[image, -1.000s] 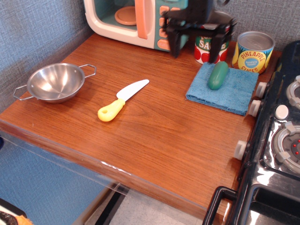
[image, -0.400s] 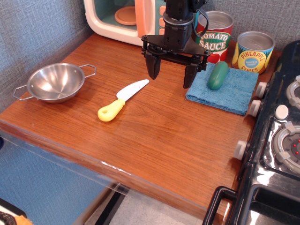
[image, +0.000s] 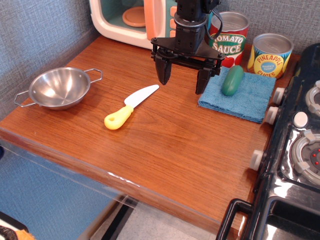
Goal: Drop the cucumber on the blue cloth.
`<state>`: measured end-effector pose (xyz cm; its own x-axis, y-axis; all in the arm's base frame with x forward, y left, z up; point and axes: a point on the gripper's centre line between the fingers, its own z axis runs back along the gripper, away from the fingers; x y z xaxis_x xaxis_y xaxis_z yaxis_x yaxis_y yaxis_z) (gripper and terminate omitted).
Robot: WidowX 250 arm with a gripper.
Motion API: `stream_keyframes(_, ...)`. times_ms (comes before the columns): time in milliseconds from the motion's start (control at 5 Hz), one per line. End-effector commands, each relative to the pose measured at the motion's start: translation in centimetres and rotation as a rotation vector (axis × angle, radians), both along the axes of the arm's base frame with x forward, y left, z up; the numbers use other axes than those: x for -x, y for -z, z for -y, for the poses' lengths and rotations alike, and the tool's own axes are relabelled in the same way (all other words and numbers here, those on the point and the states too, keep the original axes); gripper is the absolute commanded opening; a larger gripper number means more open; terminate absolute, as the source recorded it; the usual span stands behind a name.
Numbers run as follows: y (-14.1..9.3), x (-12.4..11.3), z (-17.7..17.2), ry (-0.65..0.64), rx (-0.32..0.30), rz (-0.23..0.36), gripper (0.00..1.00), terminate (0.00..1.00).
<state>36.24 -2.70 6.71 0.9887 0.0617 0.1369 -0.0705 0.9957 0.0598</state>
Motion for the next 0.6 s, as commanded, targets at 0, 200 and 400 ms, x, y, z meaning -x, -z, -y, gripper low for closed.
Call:
stream_keyframes(0, -2.68, 0.2, -0.62, -0.002, 0.005, 0.067, 1.0, 0.0)
stream_keyframes(200, -2.68, 0.2, -0.62, -0.002, 0.005, 0.067, 1.0, 0.0)
stream_keyframes(400, -2.68, 0.2, -0.62, -0.002, 0.005, 0.067, 1.0, 1.0)
